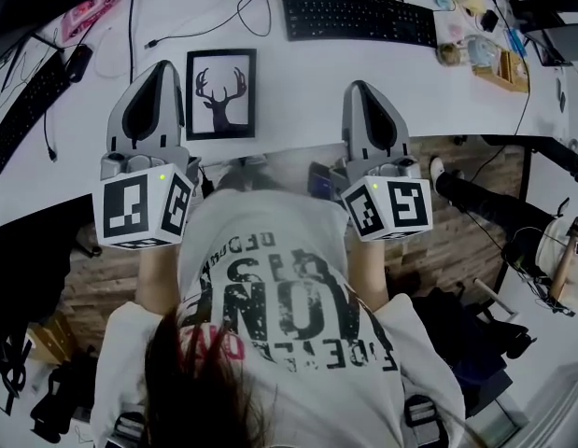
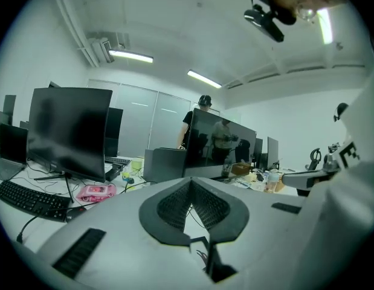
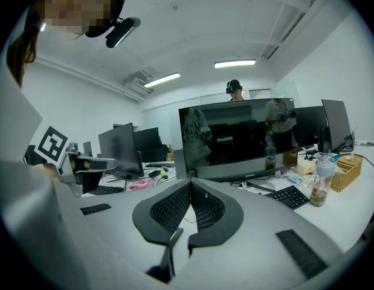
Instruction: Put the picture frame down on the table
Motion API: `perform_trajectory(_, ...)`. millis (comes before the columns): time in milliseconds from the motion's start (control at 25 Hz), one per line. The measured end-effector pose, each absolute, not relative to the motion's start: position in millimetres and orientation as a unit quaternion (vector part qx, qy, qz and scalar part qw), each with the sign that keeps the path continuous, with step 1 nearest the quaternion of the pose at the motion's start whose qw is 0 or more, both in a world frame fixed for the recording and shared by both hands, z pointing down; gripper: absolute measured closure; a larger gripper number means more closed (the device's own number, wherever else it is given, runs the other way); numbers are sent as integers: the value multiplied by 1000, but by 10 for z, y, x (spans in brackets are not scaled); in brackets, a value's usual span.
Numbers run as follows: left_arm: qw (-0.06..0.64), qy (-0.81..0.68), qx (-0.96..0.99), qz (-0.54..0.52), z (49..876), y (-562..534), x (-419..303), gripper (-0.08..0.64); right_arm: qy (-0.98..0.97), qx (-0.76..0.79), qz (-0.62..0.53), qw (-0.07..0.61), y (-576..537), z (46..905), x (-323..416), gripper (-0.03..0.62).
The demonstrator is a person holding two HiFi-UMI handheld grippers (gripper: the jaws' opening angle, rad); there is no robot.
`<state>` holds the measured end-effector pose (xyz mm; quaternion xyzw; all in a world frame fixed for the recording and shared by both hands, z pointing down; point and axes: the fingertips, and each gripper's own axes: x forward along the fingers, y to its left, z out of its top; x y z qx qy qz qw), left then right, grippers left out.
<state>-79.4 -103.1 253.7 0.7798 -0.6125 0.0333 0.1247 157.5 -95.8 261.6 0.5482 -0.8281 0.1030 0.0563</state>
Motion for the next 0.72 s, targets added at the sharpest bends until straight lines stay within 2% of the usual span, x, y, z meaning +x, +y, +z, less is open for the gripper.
perform_trajectory(720,130,-595,793,6,2316,-749,-659,558,-862,494,103,42,-890,2405,1092,592)
